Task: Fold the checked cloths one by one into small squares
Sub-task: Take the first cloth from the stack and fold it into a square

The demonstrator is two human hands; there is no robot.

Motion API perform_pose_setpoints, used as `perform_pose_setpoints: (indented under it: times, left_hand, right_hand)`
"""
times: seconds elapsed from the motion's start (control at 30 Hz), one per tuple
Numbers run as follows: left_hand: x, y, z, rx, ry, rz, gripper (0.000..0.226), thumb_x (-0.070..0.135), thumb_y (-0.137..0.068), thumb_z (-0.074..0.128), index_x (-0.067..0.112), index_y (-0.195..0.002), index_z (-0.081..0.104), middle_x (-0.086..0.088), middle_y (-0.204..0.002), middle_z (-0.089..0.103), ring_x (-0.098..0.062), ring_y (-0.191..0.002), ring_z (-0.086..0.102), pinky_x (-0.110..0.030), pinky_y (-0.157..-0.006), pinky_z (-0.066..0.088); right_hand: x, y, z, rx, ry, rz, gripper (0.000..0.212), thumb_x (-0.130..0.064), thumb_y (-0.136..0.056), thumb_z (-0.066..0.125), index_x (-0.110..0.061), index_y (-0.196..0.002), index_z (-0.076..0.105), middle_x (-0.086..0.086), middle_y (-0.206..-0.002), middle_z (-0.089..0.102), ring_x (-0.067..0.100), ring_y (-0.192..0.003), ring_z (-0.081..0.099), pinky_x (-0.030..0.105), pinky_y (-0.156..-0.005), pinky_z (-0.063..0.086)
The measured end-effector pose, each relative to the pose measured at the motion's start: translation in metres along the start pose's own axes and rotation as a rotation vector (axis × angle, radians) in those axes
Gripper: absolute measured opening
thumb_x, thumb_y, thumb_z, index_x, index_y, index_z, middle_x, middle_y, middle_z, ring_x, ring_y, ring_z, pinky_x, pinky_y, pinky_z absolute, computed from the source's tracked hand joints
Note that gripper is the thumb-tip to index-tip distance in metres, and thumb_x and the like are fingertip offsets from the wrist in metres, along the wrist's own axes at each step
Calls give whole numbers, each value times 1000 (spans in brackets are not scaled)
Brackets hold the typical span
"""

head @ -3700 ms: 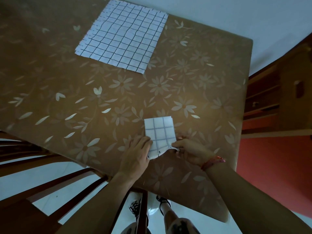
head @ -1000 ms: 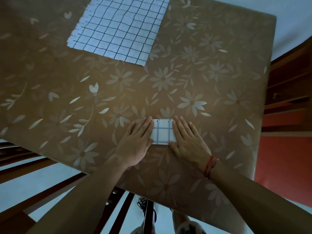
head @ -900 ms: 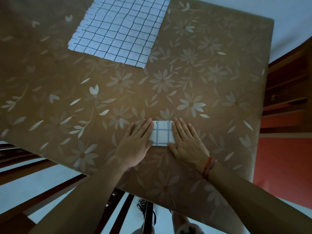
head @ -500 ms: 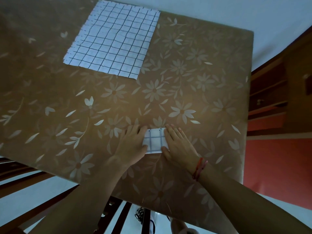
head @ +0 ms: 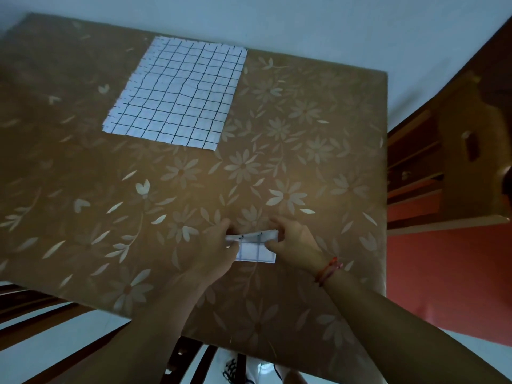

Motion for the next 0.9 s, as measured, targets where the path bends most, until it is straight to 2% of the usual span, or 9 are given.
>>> perform_pose_setpoints:
  times: [0.1,0.17,0.23,0.33,0.43,0.53,0.7,0.8,0.9]
  left_hand:
    - [6,1,1,-35,194,7,22,8,-85,55,22,-70,47,13,-55,47,-6,-50,43,-18,-48,35]
    - [11,-1,4,-35,286,7,23,5,-86,58,21,-72,49,16,-57,49,-3,-52,43,-18,-51,35]
    - [20,-6,7,-22,346,-3,14,3,-86,61,14,-80,54,10,-65,51,-2,-58,45,-17,-55,37]
    - [35,-17,16,-26,416,-48,13,8,-86,67,17,-89,58,-4,-81,60,-13,-73,56,-24,-63,44]
    - [55,-25,28,-10,496,-75,21,5,-85,69,23,-86,57,0,-83,63,-13,-75,59,-21,-60,45]
    - [71,-32,41,1,590,-119,18,5,-84,72,15,-94,61,1,-87,66,-10,-75,61,-20,-60,48]
    - [78,-47,51,-56,576,-180,22,4,-86,67,19,-101,61,2,-91,66,-18,-84,64,-35,-71,56]
    - [81,-56,53,-78,580,-233,28,-4,-87,61,13,-109,60,-5,-89,65,-16,-78,63,-27,-58,57]
    - [84,-65,54,-87,586,-254,19,-6,-87,61,6,-102,64,-11,-92,66,-22,-80,65,-17,-48,51]
  right_hand:
    - [10,6,-8,39,-90,96,8,-18,-76,69,-25,-74,67,-6,-66,63,6,-63,58,16,-54,45]
    - [17,10,-14,74,-169,145,21,-18,-76,72,-28,-62,60,-12,-59,57,0,-57,53,11,-51,37]
    - [23,15,-23,116,-252,187,13,-18,-75,73,-27,-68,67,-12,-65,64,-1,-62,58,12,-55,43]
    - [33,24,-40,130,-374,235,11,-15,-75,74,-26,-74,73,-6,-73,73,5,-69,66,25,-66,56]
    - [46,32,-54,108,-416,274,15,-11,-77,75,-25,-72,73,-6,-68,70,3,-57,60,24,-58,53]
    - [58,37,-67,163,-501,348,12,-7,-78,74,-18,-75,72,-3,-63,68,9,-52,59,27,-53,52]
    - [70,37,-85,287,-681,434,10,2,-78,74,-5,-76,67,6,-50,59,11,-34,48,19,-35,39]
    - [76,30,-93,323,-640,427,9,-4,-76,77,-9,-76,70,5,-57,65,13,-42,54,21,-40,44]
    - [85,23,-96,354,-648,464,12,-9,-74,80,-16,-74,71,3,-55,67,15,-45,58,23,-46,47]
Point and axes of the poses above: each hand's wrist, its own y-axis away from the middle knuckle, its own z-axis out of the palm, x = y × z, the point moved 2 cm from there along -y, towards the middle knuckle
